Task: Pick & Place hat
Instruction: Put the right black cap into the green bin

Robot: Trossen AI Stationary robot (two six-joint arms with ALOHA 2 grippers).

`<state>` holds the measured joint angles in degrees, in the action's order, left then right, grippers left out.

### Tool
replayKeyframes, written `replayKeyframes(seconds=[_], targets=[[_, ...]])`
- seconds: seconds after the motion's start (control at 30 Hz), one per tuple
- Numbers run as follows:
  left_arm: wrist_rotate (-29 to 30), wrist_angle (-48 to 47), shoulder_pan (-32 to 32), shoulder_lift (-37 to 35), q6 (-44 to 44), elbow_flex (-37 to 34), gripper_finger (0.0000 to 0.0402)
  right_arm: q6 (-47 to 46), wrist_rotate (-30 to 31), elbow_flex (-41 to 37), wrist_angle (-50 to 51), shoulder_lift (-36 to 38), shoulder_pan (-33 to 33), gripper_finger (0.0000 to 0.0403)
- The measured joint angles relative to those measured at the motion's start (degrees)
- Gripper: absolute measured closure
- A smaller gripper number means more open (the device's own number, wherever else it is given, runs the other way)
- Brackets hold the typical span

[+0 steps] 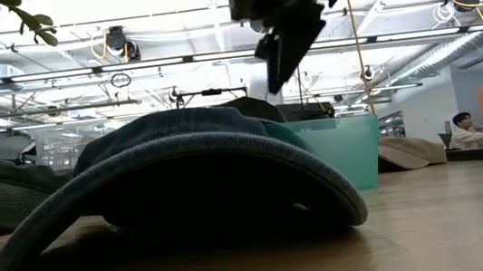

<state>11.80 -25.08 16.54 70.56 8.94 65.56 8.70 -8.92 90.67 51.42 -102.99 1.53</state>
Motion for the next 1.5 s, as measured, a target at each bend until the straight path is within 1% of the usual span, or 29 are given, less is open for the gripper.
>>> replayKeyframes(seconds=[0.07, 0.13, 0.23, 0.3, 0.37, 0.43, 0.53, 0.6, 0.67, 0.73, 0.8, 0.87, 0.97, 1.07, 1.13, 1.23, 1.3, 1.37, 1.5], targets=[[3.66, -0.39, -1.02, 1.01, 0.22, -0.01, 0.0289, -0.02, 2.54, -0.21, 0.82, 2.04, 0.03, 0.0206], [7.24, 0.57, -2.53, 2.32, 0.10, -0.01, 0.0289, 0.62, 5.88, -2.27, 0.28, 4.35, 0.03, 0.0200], [10.78, 2.95, -5.21, 4.39, -1.64, 0.00, 0.0289, 0.55, 9.56, -7.70, -7.49, 7.37, 0.33, 0.0198], [11.07, 6.11, -7.44, 6.13, -4.23, 0.04, 0.0289, -0.85, 10.36, -12.75, -13.61, 9.73, 0.65, 0.0201], [10.02, 7.71, -9.31, 8.08, -7.36, 0.12, 0.0289, -2.24, 10.26, -17.97, -21.57, 11.90, 0.76, 0.0205], [6.90, 8.14, -10.81, 10.72, -10.12, 0.08, 0.0289, -2.66, 10.32, -23.37, -27.30, 14.30, 0.77, 0.0210], [-1.14, 6.78, -12.28, 14.55, -12.60, 0.04, 0.0289, -3.64, 10.29, -30.65, -36.00, 17.77, 0.58, 0.0219], [-6.68, 6.02, -13.00, 17.18, -12.70, 0.03, 0.0289, -5.23, 10.27, -35.33, -40.50, 20.16, 0.57, 0.0224], [-9.92, 3.22, -13.51, 18.92, -12.18, -0.04, 0.0289, -5.03, 10.25, -38.63, -43.80, 22.17, 0.62, 0.0230], [-10.16, 3.13, -14.18, 20.31, -12.04, 0.08, 0.0289, -4.79, 10.52, -40.57, -44.17, 23.98, 0.66, 0.0235], [-8.42, 0.56, -15.06, 20.70, -11.88, -0.02, 0.0289, -4.82, 11.29, -41.73, -46.09, 25.34, 0.65, 0.0240], [-6.69, 1.35, -16.38, 21.67, -12.64, 0.18, 0.0289, -4.76, 11.86, -42.63, -48.79, 26.13, 0.65, 0.0246], [-6.19, -0.56, -18.11, 21.99, -14.71, -0.04, 0.0289, -4.62, 10.31, -43.96, -55.58, 26.10, 0.66, 0.0255], [-6.26, 0.44, -18.94, 23.34, -15.47, 0.21, 0.0289, -4.61, 5.52, -44.68, -62.02, 24.21, 0.65, 0.0265], [-6.38, -0.54, -19.05, 24.64, -15.54, -0.01, 0.0289, -4.58, 4.16, -44.90, -63.01, 22.68, 0.60, 0.0271], [-8.62, -0.87, -19.06, 26.60, -15.29, 0.02, 0.0289, -4.55, 4.26, -44.77, -66.73, 18.97, 0.63, 0.0279], [-10.05, -0.83, -19.21, 27.66, -14.90, 0.02, 0.0289, -4.23, 4.34, -44.94, -67.23, 16.87, 0.76, 0.0283], [-10.25, -0.83, -19.20, 27.97, -13.63, 0.02, 0.0289, -3.07, 4.34, -44.88, -69.96, 14.27, 1.00, 0.0287], [-8.75, -0.10, -19.16, 27.43, -11.60, 0.13, 0.0289, -2.03, 4.29, -44.88, -70.21, 12.02, 1.80, 0.0292]])
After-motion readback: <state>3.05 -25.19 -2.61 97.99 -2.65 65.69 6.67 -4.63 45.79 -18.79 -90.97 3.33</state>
